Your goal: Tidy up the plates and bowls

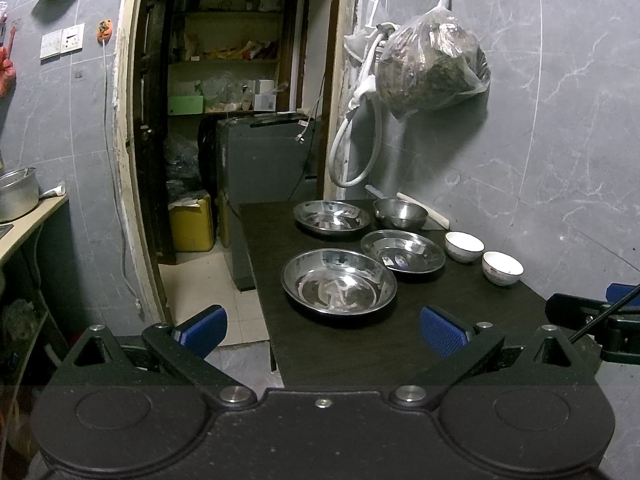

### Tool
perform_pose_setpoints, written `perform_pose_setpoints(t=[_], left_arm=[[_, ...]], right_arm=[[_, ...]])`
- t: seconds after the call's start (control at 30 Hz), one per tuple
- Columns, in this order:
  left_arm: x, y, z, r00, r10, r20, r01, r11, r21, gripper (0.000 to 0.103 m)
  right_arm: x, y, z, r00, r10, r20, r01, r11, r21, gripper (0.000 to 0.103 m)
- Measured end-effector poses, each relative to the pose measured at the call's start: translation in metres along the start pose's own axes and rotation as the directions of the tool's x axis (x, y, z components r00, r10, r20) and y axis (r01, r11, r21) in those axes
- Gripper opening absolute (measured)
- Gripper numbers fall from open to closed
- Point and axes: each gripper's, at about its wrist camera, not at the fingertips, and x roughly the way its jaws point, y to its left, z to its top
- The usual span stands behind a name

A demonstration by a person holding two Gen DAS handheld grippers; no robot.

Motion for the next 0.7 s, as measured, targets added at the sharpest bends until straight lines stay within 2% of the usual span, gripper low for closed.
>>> perform_pose_setpoints(t=[0.13,0.4,0.7], left_arm=[[0.004,-0.007,0.0,1.0,-0.008,0.004,0.008,1.0,0.004,0.102],[-0.002,0.006,0.004,1.0,-0.014,0.006,0.014,1.0,0.006,0.102],[0.0,0.013,-0.006,0.998,-0.038,-0.045,0.037,0.999,-0.029,0.102]], right_arm=[[0.003,-0.001,0.005,1.0,-0.007,0.005,0.007,1.0,0.002,0.103],[-0.002,0.002,0.004,1.0,-0.012,0.009,0.012,1.0,0.001,0.103],[-0.003,0.006,0.001,1.0,-0.004,-0.004,0.004,1.0,-0.007,0.103]])
